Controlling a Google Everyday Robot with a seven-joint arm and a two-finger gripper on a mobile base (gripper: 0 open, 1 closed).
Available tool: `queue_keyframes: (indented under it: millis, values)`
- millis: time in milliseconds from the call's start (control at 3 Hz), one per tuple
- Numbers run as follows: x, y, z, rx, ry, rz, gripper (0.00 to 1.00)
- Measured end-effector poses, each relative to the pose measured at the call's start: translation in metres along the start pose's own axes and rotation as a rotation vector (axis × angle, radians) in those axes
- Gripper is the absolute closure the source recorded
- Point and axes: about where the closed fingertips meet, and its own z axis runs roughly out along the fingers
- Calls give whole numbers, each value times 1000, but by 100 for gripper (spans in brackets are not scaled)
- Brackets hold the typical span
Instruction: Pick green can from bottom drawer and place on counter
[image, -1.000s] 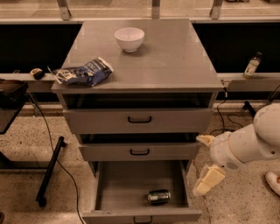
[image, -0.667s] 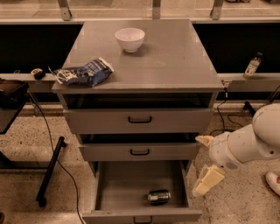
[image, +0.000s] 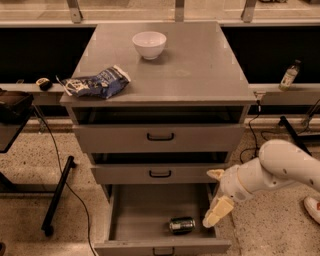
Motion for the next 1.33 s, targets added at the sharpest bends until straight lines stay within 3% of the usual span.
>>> queue_keyframes:
  millis: [333,667,1000,1333]
  values:
    - [27,-26,38,18,-138,-39,0]
    - [49,-19,79,-39,-184,-87,0]
    - [53,-23,107,-107,-211,-123,0]
    - [66,-57,135,-41,-334,-134,0]
